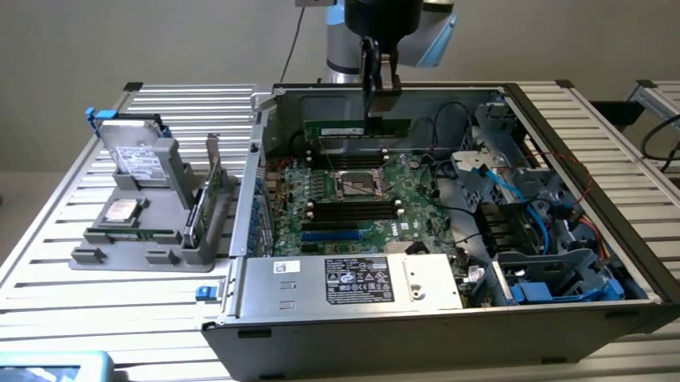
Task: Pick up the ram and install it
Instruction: 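Insert the ram into the slot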
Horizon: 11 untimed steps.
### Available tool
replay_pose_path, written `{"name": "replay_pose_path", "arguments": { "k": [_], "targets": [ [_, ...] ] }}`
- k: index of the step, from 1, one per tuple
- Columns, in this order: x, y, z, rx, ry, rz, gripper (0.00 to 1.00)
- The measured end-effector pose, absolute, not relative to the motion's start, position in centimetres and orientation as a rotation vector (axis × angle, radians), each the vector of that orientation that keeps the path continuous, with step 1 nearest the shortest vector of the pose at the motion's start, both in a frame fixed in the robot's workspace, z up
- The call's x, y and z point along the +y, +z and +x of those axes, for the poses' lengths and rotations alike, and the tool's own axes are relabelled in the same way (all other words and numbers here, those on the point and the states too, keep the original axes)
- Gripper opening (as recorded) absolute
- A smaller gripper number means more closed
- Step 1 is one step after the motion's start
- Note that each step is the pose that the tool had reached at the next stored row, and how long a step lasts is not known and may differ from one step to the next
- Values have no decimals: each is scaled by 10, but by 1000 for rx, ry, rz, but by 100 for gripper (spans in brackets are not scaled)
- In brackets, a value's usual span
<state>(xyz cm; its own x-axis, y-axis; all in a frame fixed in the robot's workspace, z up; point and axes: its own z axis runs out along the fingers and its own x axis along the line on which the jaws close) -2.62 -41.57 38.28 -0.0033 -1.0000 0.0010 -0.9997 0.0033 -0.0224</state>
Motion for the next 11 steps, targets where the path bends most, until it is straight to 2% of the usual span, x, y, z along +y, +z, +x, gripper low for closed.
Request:
{"name": "replay_pose_path", "arguments": {
  "k": [11],
  "targets": [
    [-415, 376, -26, 2214, -26, -2207, 13]
  ]
}}
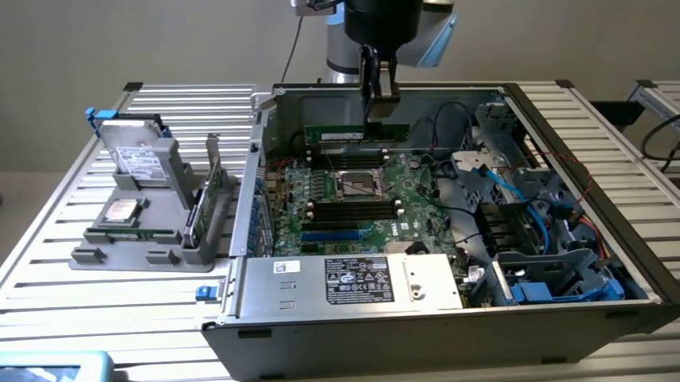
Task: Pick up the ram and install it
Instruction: 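Insert the ram into the slot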
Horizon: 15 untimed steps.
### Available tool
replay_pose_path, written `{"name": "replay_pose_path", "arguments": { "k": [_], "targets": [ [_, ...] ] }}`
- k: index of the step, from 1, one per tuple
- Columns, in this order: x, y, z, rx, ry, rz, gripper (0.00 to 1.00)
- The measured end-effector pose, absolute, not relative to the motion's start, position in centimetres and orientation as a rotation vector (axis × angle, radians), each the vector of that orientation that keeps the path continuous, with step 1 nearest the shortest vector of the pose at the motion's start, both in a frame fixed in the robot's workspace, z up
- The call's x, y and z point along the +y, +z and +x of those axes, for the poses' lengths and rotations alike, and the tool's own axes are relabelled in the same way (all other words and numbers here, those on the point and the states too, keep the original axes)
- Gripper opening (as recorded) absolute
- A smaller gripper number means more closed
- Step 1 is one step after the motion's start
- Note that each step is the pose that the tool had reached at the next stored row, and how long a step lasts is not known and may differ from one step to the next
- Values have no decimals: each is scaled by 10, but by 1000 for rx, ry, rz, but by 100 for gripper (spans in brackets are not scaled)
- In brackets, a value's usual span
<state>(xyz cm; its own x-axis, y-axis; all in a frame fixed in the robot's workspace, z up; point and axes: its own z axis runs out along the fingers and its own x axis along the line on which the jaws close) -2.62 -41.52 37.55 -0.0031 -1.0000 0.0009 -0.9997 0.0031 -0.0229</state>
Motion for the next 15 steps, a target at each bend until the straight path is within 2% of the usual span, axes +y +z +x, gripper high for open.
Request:
{"name": "replay_pose_path", "arguments": {
  "k": [7, 15],
  "targets": [
    [-410, 371, -24, 2214, -28, -2207, 13],
    [-400, 364, -23, 2225, -54, -2219, 13]
  ]
}}
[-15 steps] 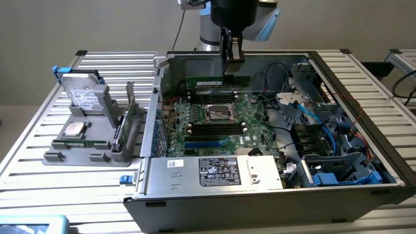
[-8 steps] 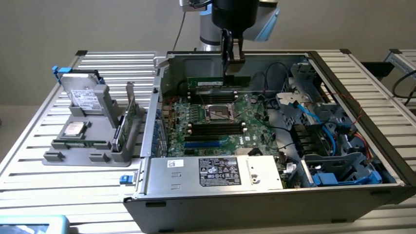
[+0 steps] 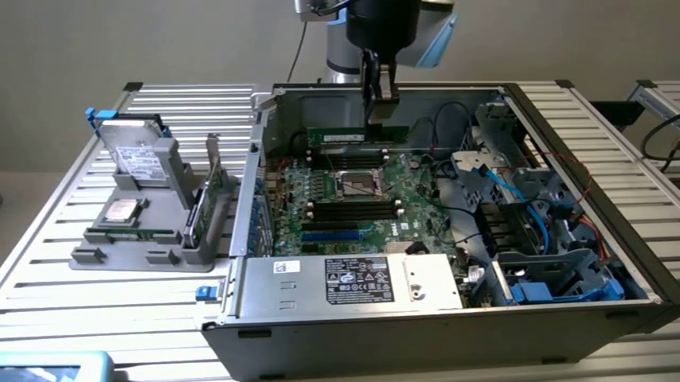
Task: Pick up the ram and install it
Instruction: 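Insert the ram into the slot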
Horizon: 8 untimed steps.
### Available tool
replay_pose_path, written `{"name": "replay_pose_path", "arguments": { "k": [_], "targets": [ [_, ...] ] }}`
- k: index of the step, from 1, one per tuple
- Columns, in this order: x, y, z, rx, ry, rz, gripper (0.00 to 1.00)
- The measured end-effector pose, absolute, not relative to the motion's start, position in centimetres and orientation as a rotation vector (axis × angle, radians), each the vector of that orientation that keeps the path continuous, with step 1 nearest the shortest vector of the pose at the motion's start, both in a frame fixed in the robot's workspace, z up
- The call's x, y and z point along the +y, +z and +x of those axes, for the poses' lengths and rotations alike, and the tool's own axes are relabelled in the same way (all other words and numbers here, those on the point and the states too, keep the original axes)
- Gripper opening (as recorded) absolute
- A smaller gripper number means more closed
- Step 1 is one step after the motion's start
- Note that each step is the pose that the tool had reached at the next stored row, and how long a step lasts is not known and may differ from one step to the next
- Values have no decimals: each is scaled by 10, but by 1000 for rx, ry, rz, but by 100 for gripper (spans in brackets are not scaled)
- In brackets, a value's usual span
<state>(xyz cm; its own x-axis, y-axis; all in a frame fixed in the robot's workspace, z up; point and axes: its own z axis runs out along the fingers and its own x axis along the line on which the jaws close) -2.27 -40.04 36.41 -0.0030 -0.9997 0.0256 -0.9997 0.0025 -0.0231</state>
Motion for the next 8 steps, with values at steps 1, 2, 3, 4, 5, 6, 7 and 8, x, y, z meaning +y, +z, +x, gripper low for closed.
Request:
{"name": "replay_pose_path", "arguments": {
  "k": [1, 2, 3, 4, 5, 6, 7, 8],
  "targets": [
    [-400, 364, -23, -2223, 54, 2217, 13],
    [-400, 363, -23, -2223, 53, 2217, 13],
    [-400, 362, -23, -2224, 53, 2217, 13],
    [-400, 360, -23, -2224, 53, 2217, 13],
    [-400, 359, -23, -2224, 53, 2217, 13],
    [-400, 357, -23, -2224, 53, 2217, 13],
    [-400, 355, -23, -2224, 53, 2217, 13],
    [-400, 353, -23, -2224, 53, 2217, 13]
  ]
}}
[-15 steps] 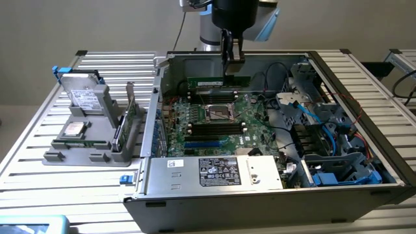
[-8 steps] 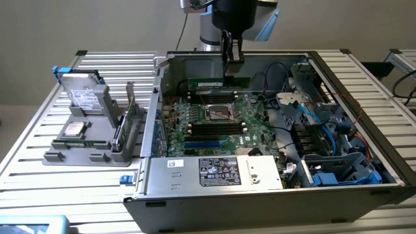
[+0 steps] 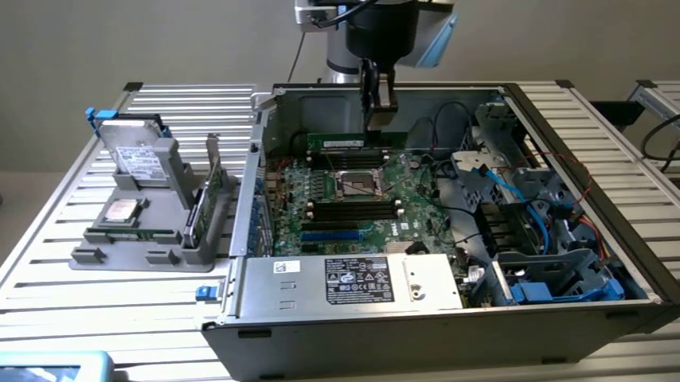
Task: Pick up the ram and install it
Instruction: 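Insert the ram into the slot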
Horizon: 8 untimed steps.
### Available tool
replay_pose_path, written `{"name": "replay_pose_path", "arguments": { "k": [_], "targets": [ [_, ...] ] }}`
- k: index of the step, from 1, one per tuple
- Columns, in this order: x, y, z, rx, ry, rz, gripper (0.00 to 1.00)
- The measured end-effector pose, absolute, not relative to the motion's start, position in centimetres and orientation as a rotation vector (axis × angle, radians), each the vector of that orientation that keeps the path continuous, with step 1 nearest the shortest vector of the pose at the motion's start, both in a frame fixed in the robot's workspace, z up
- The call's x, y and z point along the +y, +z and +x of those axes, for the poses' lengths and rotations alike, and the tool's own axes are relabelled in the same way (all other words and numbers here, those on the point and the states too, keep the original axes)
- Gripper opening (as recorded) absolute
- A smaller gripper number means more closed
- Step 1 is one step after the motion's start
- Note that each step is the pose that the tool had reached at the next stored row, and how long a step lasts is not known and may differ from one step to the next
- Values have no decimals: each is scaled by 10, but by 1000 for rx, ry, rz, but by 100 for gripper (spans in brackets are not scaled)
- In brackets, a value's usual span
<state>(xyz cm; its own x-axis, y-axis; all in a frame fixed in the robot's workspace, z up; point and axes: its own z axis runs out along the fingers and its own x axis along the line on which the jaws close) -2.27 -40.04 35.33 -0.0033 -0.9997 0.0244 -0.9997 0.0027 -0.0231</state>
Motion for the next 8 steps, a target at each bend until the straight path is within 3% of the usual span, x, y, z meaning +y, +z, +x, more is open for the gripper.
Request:
{"name": "replay_pose_path", "arguments": {
  "k": [8],
  "targets": [
    [-400, 339, -21, -2224, 53, 2217, 13]
  ]
}}
